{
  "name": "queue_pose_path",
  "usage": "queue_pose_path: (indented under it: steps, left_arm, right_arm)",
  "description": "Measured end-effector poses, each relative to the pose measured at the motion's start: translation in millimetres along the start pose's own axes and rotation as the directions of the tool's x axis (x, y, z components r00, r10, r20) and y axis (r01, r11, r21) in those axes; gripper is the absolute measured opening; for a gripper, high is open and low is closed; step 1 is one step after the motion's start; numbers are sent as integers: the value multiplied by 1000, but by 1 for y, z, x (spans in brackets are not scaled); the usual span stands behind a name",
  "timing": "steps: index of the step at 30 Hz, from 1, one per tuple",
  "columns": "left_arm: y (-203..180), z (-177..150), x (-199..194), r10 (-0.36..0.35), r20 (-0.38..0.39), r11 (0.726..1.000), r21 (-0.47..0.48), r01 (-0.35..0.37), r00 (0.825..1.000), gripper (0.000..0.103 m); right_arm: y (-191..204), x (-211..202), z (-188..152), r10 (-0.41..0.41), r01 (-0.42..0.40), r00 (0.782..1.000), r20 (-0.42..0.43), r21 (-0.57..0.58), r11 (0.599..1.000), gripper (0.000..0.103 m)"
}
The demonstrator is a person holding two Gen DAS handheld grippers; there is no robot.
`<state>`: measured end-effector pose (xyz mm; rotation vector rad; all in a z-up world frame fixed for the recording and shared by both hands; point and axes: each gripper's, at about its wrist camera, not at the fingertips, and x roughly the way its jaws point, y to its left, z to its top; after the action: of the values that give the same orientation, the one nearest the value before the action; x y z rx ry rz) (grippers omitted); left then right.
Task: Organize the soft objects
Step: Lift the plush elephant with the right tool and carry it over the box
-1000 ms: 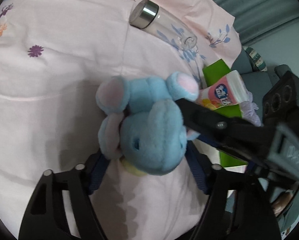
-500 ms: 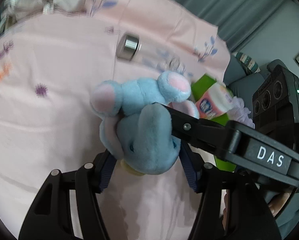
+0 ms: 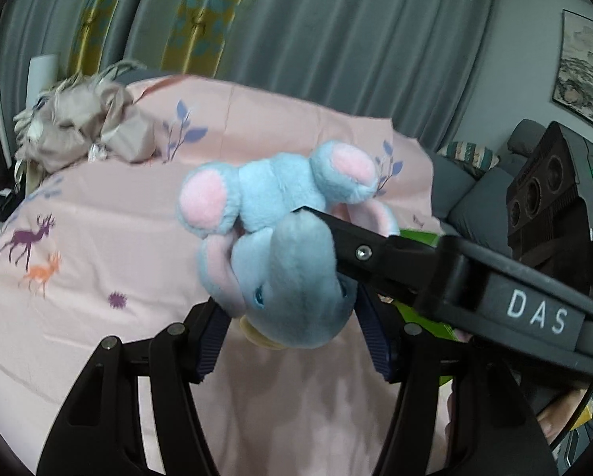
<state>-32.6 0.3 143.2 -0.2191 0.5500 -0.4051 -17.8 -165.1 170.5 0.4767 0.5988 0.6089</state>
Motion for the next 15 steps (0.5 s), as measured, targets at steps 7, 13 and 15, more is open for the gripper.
queue_pose_path:
  steps: [7,13,15]
  left_arm:
    - [-48,22,2,-52,73,993,107,44,996,60]
    - [-98,31,32,-144,35,976,168,136,989,60]
    - [-114,31,41,-168,19,970,181,162,986,60]
  right_arm:
    - [-13,-54,23,-6,6,990,142,5,1000,55]
    - [-50,-101,34,-106,86,971,214,103,991,56]
    - [-61,-112,36,-137,108,964,229,135,985,56]
